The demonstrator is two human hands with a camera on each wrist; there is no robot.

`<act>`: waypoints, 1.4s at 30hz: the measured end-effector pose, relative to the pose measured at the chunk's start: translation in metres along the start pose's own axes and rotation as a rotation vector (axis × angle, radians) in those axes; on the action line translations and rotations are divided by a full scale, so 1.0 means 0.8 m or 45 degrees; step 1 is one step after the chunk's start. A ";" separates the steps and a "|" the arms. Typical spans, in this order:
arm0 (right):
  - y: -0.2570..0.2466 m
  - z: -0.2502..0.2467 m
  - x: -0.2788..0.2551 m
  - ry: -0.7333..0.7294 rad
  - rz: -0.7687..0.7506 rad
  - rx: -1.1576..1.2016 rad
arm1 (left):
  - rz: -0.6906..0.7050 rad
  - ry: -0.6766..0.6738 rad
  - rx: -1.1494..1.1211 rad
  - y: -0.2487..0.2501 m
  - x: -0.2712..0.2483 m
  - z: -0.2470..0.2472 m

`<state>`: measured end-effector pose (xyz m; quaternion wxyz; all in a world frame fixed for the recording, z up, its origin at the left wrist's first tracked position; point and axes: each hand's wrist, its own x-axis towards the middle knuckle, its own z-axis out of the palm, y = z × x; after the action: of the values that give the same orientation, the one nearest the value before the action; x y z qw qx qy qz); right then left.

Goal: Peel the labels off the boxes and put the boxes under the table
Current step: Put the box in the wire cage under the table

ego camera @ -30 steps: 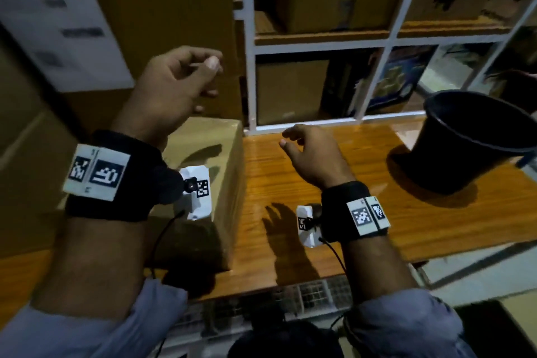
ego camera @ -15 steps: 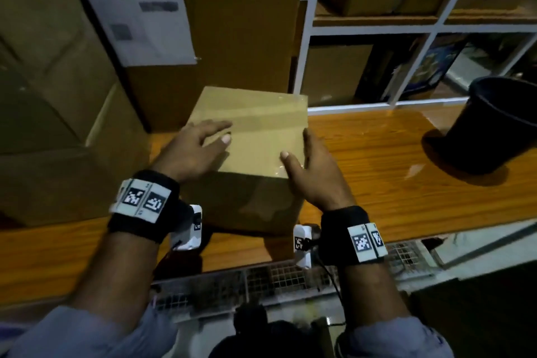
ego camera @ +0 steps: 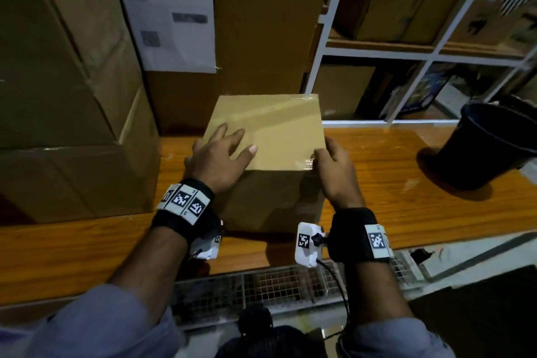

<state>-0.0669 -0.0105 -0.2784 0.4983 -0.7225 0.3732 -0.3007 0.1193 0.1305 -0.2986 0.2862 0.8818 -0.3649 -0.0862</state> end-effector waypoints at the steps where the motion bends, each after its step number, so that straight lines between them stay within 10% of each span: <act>1: -0.005 -0.001 0.003 -0.015 -0.034 0.008 | 0.000 -0.007 -0.079 -0.006 0.002 -0.001; 16: -0.031 0.011 0.019 -0.423 -0.373 -0.122 | -0.203 -0.223 -0.951 0.041 -0.002 -0.043; 20: -0.012 0.014 0.022 -0.178 -0.264 -0.479 | -0.264 -0.197 -1.097 0.020 0.013 -0.040; 24: 0.026 0.016 0.032 -0.203 0.054 -0.678 | -0.260 -0.195 -1.146 0.000 0.007 -0.053; 42: 0.015 0.069 0.026 -0.254 -0.166 -0.910 | -0.307 0.000 -1.073 -0.098 -0.035 -0.040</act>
<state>-0.0142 -0.0031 -0.3060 0.2284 -0.8987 0.3576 -0.1108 0.1573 0.2085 -0.3186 0.6090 0.7241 -0.1922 -0.2603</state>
